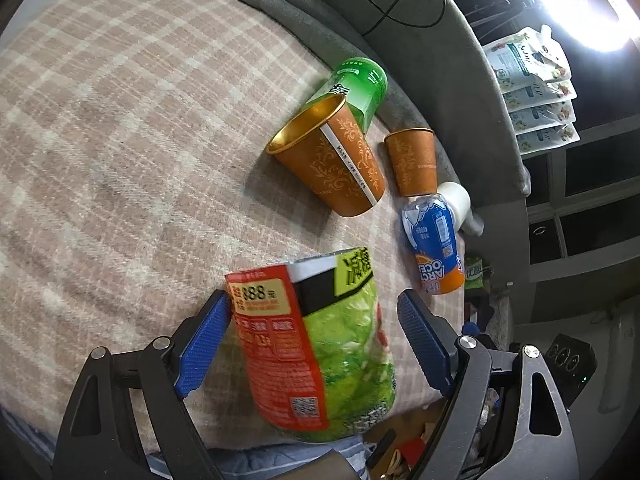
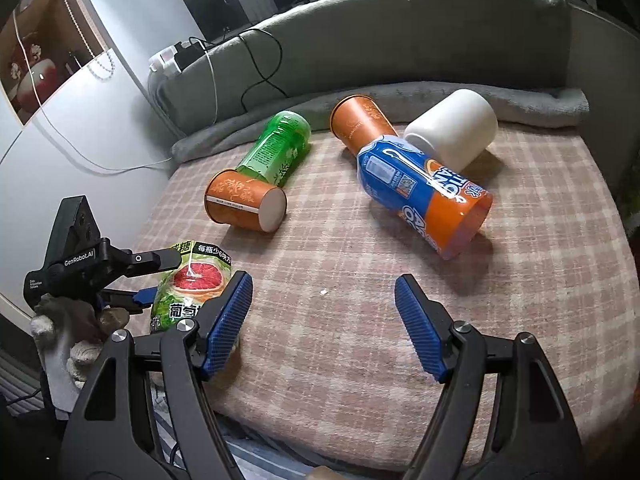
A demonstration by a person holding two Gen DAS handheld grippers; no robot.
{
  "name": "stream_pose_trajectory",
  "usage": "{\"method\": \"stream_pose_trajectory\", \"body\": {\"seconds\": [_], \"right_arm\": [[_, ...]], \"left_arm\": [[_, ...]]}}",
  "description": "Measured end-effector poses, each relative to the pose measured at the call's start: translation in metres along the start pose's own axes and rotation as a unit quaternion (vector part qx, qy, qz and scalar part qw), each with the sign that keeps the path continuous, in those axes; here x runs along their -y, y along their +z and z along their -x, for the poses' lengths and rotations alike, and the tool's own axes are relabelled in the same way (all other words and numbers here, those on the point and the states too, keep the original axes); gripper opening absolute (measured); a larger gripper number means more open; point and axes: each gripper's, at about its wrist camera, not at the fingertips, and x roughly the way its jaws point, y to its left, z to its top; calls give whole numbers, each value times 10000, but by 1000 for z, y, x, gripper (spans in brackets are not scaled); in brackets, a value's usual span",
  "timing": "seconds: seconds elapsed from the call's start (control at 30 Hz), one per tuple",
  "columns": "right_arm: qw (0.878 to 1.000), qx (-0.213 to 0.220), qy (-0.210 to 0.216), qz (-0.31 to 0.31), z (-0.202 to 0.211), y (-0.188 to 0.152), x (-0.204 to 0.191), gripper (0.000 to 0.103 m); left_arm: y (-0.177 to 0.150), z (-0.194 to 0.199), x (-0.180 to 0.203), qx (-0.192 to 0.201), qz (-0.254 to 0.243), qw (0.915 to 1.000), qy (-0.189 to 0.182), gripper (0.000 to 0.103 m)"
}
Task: Flip cup upright
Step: 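Rotate the held printed cup upright with the left gripper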
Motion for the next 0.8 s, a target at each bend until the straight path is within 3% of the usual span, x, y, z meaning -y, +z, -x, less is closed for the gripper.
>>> {"method": "stream_pose_trajectory", "body": {"seconds": [0.4,0.8], "right_arm": [[10000,-31,-31,-86,-3,-1,10,76],[9997,-17,-64,-251,-3,-1,19,76]], "left_arm": [[2,-14,1,-126,-75,9998,163,83],[-2,-11,18,74,-496,9982,338,79]]}}
